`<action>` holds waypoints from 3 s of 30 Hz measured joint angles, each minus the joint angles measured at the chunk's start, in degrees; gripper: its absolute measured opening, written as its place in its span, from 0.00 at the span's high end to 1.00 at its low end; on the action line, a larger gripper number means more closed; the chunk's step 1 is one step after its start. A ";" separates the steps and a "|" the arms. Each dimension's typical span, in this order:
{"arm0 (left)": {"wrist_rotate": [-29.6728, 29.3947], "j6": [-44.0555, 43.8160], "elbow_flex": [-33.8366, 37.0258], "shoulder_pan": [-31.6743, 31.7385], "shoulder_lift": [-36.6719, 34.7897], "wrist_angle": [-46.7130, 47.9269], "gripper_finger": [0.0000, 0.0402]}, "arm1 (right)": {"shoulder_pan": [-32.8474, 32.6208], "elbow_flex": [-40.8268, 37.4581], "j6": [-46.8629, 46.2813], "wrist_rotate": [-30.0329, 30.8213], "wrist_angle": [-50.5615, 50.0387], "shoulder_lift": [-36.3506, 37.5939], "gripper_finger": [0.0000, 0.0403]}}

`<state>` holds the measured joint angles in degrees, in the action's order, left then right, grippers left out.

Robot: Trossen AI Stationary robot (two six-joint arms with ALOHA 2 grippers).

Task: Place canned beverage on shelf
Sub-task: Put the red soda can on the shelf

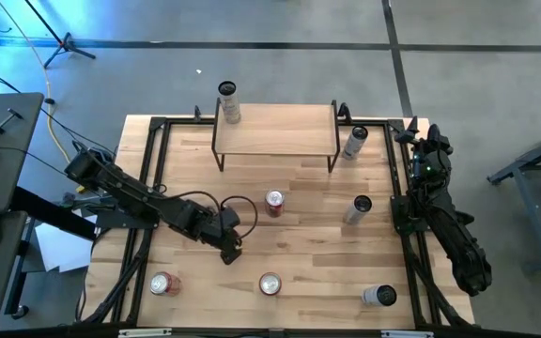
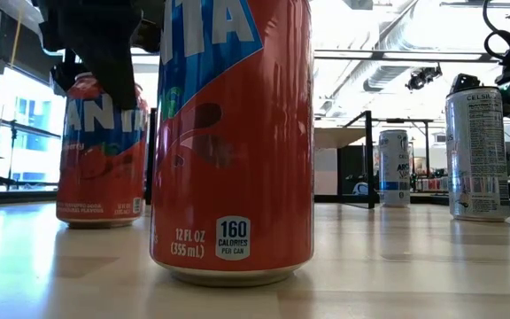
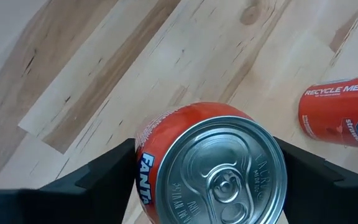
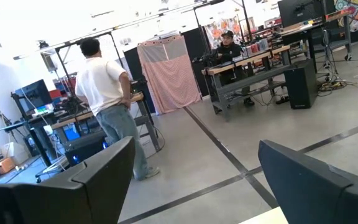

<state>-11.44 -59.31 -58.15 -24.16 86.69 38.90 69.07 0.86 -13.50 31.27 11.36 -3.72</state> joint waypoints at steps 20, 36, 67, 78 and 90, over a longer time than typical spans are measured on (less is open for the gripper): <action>-7.11 -9.64 -2.58 -5.12 0.18 7.59 0.01 | 0.01 0.02 0.00 0.00 -0.01 -0.01 0.19; -29.22 -36.45 -4.98 -17.37 1.74 14.30 0.00 | 0.01 0.00 0.00 0.02 -0.01 -0.01 0.19; -51.75 -54.95 -4.84 -22.97 19.21 18.51 0.00 | -0.01 0.00 0.00 0.00 -0.01 0.00 0.19; -53.48 -56.98 -2.67 -22.76 19.70 19.57 0.04 | -0.01 0.01 0.02 0.00 0.01 0.00 0.19; -58.26 -48.22 -2.64 -22.69 19.70 19.56 0.21 | -0.01 0.01 0.02 0.00 0.00 -0.01 0.19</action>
<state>-69.71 -107.53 -60.80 -46.85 106.39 58.46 69.06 0.87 -13.48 31.27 11.37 -3.73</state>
